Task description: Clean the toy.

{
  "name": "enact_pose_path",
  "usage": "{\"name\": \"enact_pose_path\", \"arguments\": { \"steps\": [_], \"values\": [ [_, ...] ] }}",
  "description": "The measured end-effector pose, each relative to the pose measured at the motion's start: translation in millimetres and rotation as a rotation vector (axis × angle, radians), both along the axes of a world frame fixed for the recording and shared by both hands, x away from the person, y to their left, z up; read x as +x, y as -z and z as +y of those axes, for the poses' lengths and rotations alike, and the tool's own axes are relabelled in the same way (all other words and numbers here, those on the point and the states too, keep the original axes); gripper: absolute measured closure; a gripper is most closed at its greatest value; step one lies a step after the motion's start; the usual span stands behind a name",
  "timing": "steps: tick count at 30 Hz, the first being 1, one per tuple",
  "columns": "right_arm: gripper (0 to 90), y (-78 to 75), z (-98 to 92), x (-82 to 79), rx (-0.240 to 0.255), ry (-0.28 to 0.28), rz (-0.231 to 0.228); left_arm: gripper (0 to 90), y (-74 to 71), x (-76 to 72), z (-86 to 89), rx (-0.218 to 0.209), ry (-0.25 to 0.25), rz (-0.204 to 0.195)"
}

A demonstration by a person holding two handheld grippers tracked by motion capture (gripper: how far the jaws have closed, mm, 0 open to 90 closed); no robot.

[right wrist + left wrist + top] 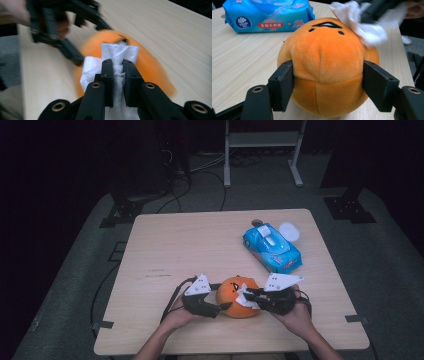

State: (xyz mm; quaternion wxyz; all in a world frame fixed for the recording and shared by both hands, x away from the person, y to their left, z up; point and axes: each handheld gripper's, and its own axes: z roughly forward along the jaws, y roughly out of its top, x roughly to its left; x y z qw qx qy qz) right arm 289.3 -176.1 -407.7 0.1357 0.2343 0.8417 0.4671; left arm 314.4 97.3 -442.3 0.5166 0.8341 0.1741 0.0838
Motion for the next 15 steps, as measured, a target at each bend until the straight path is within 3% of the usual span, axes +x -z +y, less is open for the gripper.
{"name": "enact_pose_path", "arguments": {
  "steps": [3, 5, 7, 11, 15],
  "values": [
    [79.6, 4.9, -14.0, 8.3, -0.014, 0.049, 0.016, 17.5, 0.5, 4.3, 0.5, -0.031, -0.042, 0.08],
    [79.7, 5.9, -17.8, 9.3, -0.003, 0.058, 0.036, 15.2, 1.0, 4.3, -1.9, -0.037, -0.048, 0.104],
    [79.7, 4.7, -13.9, 5.9, 0.009, 0.041, 0.038, 20.5, 0.4, 1.6, -5.0, -0.022, -0.042, 0.074],
    [79.7, -0.9, 7.3, -5.7, 0.03, -0.054, 0.023, 28.2, -5.1, -5.4, -11.3, 0.017, -0.004, -0.019],
    [79.7, -7.4, 6.4, -3.4, 0.04, -0.033, -0.012, 29.8, -4.8, -7.3, -12.0, 0.019, 0.014, -0.035]
  ]
}}
